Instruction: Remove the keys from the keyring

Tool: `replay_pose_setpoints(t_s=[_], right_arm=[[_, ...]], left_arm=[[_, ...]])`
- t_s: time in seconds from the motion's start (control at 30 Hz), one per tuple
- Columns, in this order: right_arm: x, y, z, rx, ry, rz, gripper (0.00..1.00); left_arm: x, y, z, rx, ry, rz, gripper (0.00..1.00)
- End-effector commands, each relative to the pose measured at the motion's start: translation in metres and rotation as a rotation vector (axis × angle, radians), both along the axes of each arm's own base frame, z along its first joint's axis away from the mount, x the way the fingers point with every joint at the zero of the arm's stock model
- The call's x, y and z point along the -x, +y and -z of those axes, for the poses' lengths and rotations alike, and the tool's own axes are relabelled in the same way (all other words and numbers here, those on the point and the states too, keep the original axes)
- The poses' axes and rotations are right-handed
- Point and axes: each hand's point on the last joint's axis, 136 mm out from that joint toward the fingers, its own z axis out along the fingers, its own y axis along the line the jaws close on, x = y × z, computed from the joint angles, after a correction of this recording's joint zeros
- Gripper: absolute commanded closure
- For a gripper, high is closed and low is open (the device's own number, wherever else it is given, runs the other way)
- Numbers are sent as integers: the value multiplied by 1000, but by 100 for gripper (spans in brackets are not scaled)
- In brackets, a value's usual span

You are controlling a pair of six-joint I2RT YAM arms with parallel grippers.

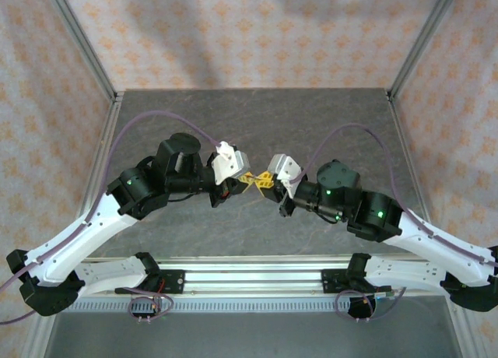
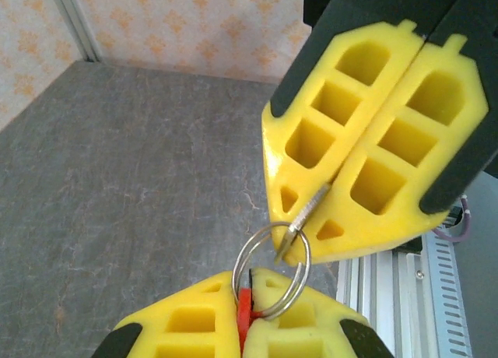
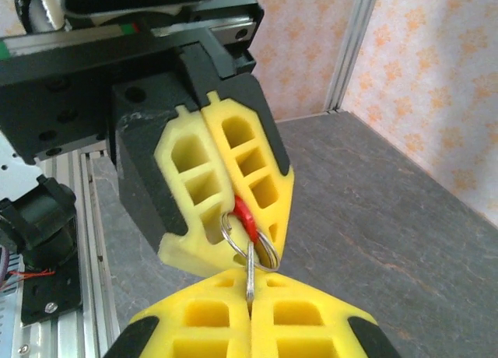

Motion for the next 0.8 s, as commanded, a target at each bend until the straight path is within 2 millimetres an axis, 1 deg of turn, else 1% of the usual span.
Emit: replay_pose_setpoints(t_s=[0.0,0.17,0.23,0.47,0.57,0.77], right_arm=[[1,-1,-42,-115,-45,9,100],[12,8,-35,-84,-59,-73,100],[17,9,-34,-77,-82,-105,100],[22,10,-27,-15,-136,-156,100],[26,9,-25,-5,-161,-177,100],[26,2,-23,15,-185,-168,100]], left_arm=[[4,-4,3,-2,21,22,100],[6,-5,-1,17,29,32,100],[7,-5,-2,22,30,34,100],[10,-5,-5,29,41,47,100],[13,-6,-8,43,47,56,100],[10,-1,-11,63,67,48,100]])
